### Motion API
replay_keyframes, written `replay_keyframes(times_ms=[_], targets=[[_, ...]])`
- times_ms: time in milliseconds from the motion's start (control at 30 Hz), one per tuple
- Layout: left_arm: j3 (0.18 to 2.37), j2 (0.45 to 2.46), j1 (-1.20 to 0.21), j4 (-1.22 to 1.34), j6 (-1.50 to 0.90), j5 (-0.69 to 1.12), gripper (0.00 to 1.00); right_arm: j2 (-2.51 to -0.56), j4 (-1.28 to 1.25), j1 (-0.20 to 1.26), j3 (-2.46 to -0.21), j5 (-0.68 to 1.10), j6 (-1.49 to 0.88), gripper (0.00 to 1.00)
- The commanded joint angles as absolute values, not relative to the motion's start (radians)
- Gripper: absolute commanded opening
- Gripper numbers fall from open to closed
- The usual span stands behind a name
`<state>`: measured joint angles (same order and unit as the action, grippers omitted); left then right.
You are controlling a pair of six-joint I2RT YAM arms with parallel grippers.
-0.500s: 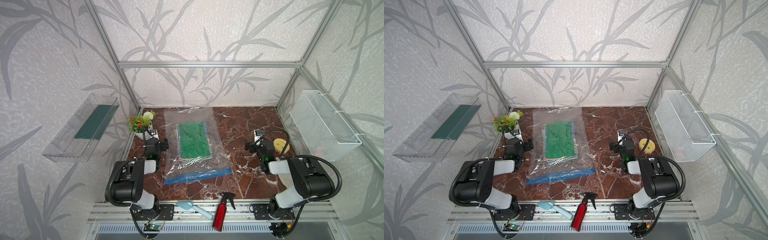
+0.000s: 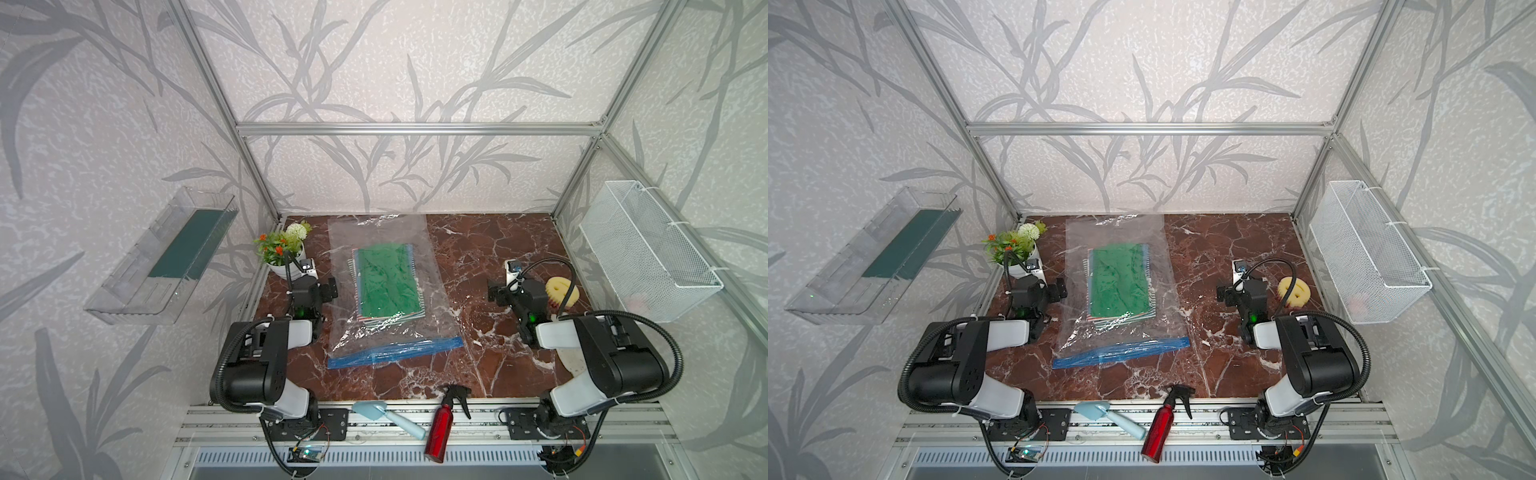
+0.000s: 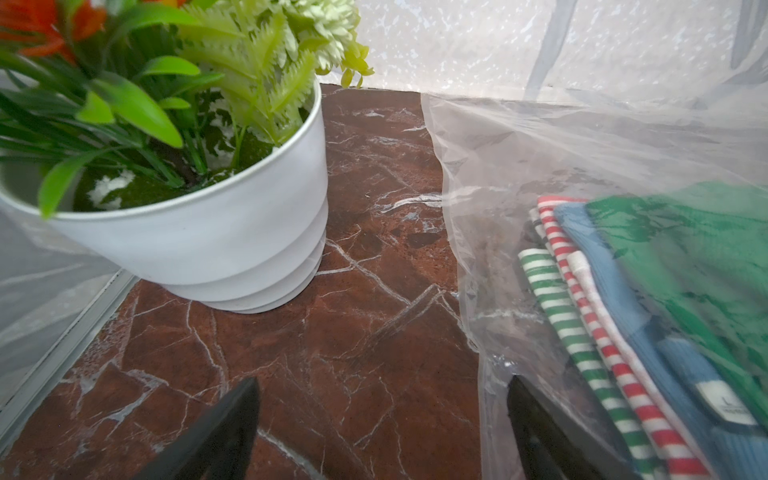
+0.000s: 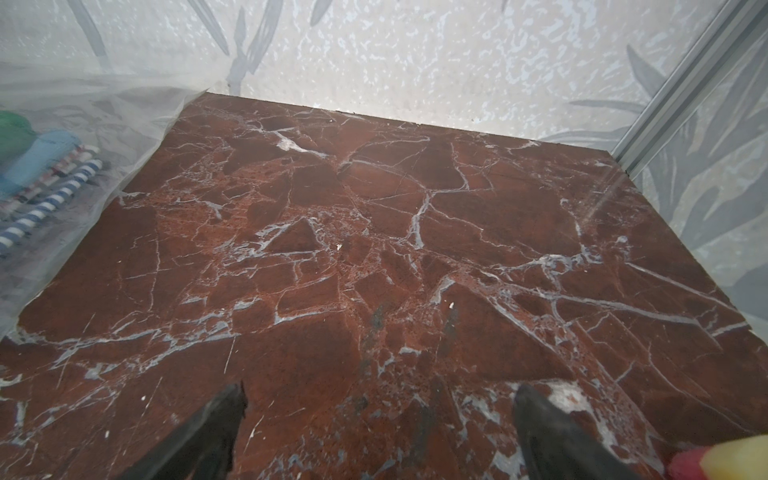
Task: Take the tank top out of the vacuum bag
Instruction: Adjust the vacuum bag at the center of the board.
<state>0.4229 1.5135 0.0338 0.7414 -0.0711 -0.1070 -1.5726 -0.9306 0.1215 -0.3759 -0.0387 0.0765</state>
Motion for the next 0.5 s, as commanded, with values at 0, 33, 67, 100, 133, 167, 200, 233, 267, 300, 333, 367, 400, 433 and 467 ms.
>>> replay_keyframes(times_ms=[0, 33, 67, 100, 133, 167, 200, 233, 267, 300, 333, 367, 400, 433, 467], targets=[[0.422, 1.512, 0.035, 0.761, -0.064, -0.112, 0.95, -1.572, -0.955, 0.123, -0.376, -0.032, 0.082, 0.99], [0.422, 1.511, 0.035, 0.762, -0.064, -0.112, 0.95, -1.573, -0.955, 0.123, -0.376, -0.032, 0.082, 0.99], [0.422, 1.512, 0.035, 0.761, -0.064, -0.112, 0.95, -1.573, -0.955, 0.123, -0.376, -0.032, 0.081, 0.99], [0.422, 1.512, 0.034, 0.762, -0.064, -0.112, 0.95, -1.572, -0.956, 0.123, -0.376, -0.032, 0.081, 0.99], [0.422, 1.511, 0.034, 0.761, -0.064, -0.112, 0.96, -1.571, -0.955, 0.123, -0.376, -0.033, 0.081, 0.99], [0.422, 1.512, 0.034, 0.761, -0.064, -0.112, 0.96, -1.573, -0.956, 0.123, -0.376, -0.032, 0.081, 0.99], [0.422, 1.511, 0.034, 0.761, -0.064, -0.112, 0.96, -1.571, -0.956, 0.123, -0.376, -0.033, 0.081, 0.99], [0.422, 1.511, 0.034, 0.762, -0.063, -0.111, 0.97, -1.572, -0.957, 0.123, -0.376, -0.034, 0.082, 0.99], [0.422, 1.512, 0.034, 0.762, -0.064, -0.112, 0.97, -1.572, -0.957, 0.123, -0.375, -0.034, 0.081, 0.99], [0.422, 1.511, 0.034, 0.761, -0.064, -0.112, 0.97, -1.573, -0.958, 0.123, -0.374, -0.034, 0.081, 0.99], [0.422, 1.512, 0.034, 0.761, -0.064, -0.112, 0.97, -1.572, -0.959, 0.124, -0.375, -0.034, 0.081, 0.99], [0.423, 1.511, 0.034, 0.761, -0.064, -0.112, 0.97, -1.572, -0.959, 0.123, -0.374, -0.035, 0.081, 0.99], [0.422, 1.511, 0.034, 0.762, -0.064, -0.112, 0.97, -1.572, -0.96, 0.124, -0.375, -0.035, 0.082, 0.99], [0.422, 1.511, 0.033, 0.762, -0.064, -0.112, 0.97, -1.571, -0.96, 0.124, -0.374, -0.035, 0.081, 0.99], [0.422, 1.512, 0.033, 0.762, -0.063, -0.112, 0.97, -1.571, -0.959, 0.124, -0.373, -0.035, 0.082, 0.99]])
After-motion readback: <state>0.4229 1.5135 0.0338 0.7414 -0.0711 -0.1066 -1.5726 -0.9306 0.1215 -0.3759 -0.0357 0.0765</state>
